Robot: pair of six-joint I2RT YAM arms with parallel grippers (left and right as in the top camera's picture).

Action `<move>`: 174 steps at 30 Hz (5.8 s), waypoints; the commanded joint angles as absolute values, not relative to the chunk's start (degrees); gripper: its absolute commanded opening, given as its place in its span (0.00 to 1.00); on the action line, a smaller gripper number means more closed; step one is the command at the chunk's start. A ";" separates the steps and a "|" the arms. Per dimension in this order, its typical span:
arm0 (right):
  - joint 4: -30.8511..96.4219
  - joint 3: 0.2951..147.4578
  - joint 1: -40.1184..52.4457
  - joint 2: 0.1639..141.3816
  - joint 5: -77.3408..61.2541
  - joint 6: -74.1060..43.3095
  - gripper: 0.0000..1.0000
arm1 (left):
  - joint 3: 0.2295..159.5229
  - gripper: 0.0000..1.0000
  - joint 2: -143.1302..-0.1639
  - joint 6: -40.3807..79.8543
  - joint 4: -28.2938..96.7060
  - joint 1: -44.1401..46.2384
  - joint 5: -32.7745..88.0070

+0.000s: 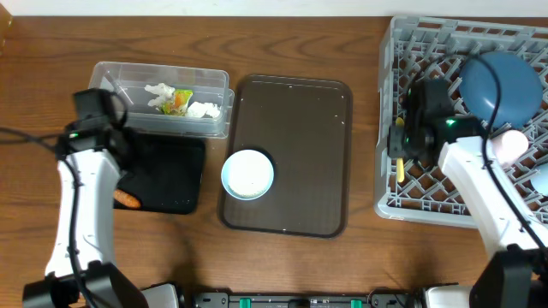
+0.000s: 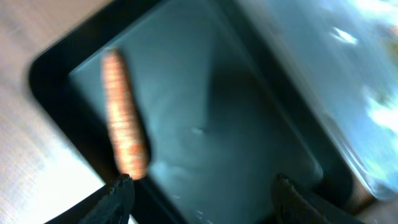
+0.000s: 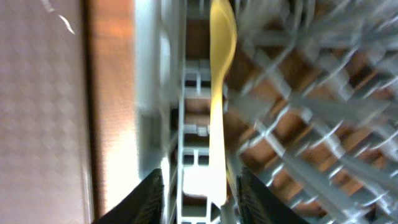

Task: Sort waste into correct bins and load items into the dishwasher rack
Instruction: 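Carry yellow spoon with right gripper and place it in rack, then reach left gripper to white rice bowl and grasp its rim, then carry white bowl with left gripper over black tray, then tilt white bowl with left gripper to pour rice onto black tray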

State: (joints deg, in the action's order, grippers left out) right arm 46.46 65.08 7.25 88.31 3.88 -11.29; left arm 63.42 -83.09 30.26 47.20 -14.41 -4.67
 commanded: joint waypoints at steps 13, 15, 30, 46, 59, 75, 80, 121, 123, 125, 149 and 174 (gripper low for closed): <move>47.11 71.40 6.28 85.84 4.29 -8.91 0.62 | 65.12 0.72 -83.85 24.01 40.60 18.87 -4.69; 47.29 71.42 6.28 85.84 4.29 -8.88 0.62 | 65.12 0.72 -85.56 26.04 40.60 21.82 -4.67; 47.59 71.40 6.28 85.84 4.29 -8.91 0.63 | 65.12 0.72 -99.59 30.30 34.98 34.48 -4.67; 47.83 71.40 6.28 85.84 4.27 -8.91 0.63 | 64.95 0.52 -104.51 31.88 32.40 36.51 -4.45; 48.18 71.40 6.28 85.84 4.25 -8.93 0.63 | 63.96 0.33 -104.62 32.27 32.01 37.12 -4.47; 48.71 71.40 6.28 85.84 4.23 -8.95 0.63 | 63.99 0.19 -105.58 32.27 31.81 37.28 -4.49; 49.06 71.40 6.28 85.84 4.25 -8.95 0.63 | 63.99 0.06 -105.58 32.29 31.79 37.28 -4.49; 49.06 71.40 6.28 85.84 4.32 -8.91 0.63 | 66.30 0.06 -86.11 19.11 43.66 -8.29 32.91; 49.04 71.40 6.28 85.84 4.32 -8.91 0.63 | 64.84 0.06 -86.11 17.87 43.35 -11.73 35.88; 49.04 71.40 6.28 85.84 4.29 -8.91 0.63 | 63.05 0.06 -86.11 16.36 42.74 -15.00 39.20; 49.04 71.40 6.28 85.84 4.34 -8.88 0.63 | 42.11 0.06 -86.19 -0.38 16.80 -34.06 82.81; 49.08 71.40 6.28 85.84 4.51 -8.88 0.63 | 42.11 0.06 -86.19 -1.78 16.58 -36.95 81.56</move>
State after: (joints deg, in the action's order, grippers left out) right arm 48.99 70.83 6.59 86.08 3.90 -9.56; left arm 42.33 -86.46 -4.60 16.62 -36.62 86.50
